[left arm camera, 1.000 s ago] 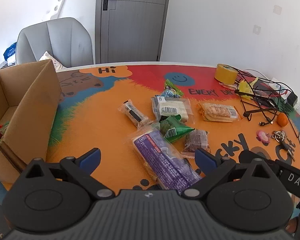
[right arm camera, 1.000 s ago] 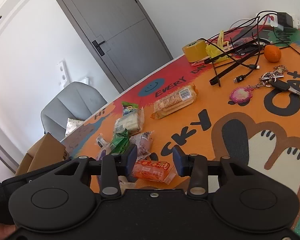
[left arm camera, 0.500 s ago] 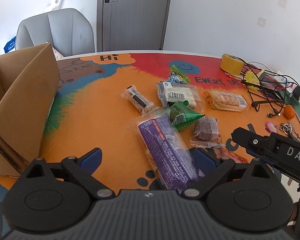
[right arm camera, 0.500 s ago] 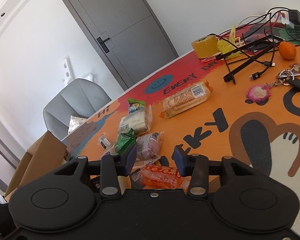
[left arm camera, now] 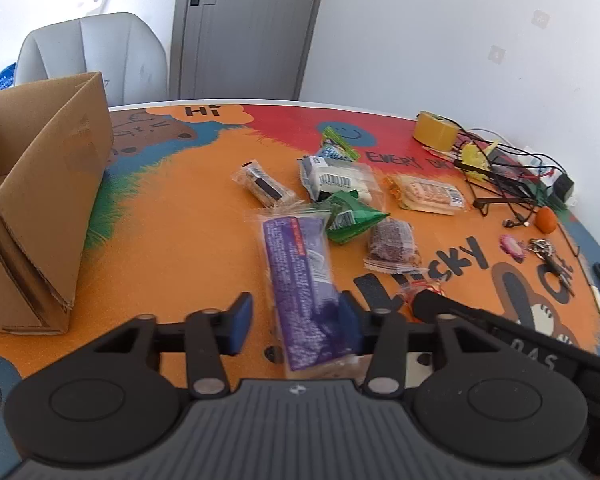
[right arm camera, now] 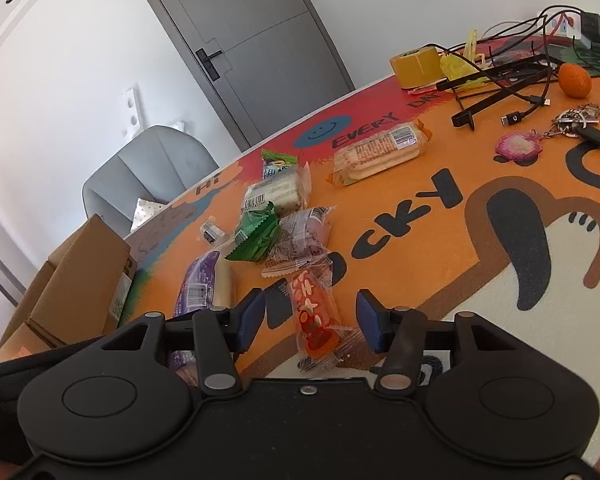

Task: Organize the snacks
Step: 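Grasp the purple bar with the left gripper while the right grasps the orange packet, then lift the purple bar and orange packet toward the cardboard box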

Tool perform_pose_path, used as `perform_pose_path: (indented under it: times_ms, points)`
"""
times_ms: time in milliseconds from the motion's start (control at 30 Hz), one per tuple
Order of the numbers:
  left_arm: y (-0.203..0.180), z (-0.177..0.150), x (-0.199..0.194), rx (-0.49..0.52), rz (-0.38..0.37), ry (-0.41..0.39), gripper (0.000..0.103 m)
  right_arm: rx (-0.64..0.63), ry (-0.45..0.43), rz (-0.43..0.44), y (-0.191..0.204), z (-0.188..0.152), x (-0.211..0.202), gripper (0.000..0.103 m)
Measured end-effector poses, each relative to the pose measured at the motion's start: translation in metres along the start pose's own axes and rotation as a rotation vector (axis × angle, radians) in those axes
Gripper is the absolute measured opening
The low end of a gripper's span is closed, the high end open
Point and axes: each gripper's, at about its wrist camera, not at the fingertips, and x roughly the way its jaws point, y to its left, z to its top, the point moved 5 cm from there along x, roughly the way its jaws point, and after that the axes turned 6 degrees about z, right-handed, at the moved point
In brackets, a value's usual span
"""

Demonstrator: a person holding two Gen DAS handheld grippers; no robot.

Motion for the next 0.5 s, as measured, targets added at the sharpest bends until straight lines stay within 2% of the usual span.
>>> perform_pose_path:
  times_ms: [33,100,167,233,433,500]
  points:
    - [0.0,0.0,-0.002,0.007,-0.006,-0.002,0.029,-0.01,0.001,-0.007,0.002,-0.001,0.0,0.052]
    - [0.001,-0.001,-0.006,0.019,0.0,-0.009,0.026,-0.038,0.009,-0.02,0.007,-0.003,0.0,0.049]
    - [0.006,-0.002,-0.008,0.007,-0.002,-0.006,0.025,-0.091,0.026,-0.049,0.012,-0.005,0.002,0.032]
    - [0.012,-0.002,-0.009,-0.007,0.001,-0.004,0.025,-0.092,0.037,-0.032,0.014,-0.007,0.002,0.024]
    - [0.028,0.0,-0.015,-0.008,0.032,-0.006,0.025,-0.052,0.037,0.006,0.014,-0.008,0.0,0.022]
    - [0.032,0.003,-0.018,-0.02,0.031,-0.013,0.029,-0.039,0.03,0.017,0.015,-0.008,0.0,0.021]
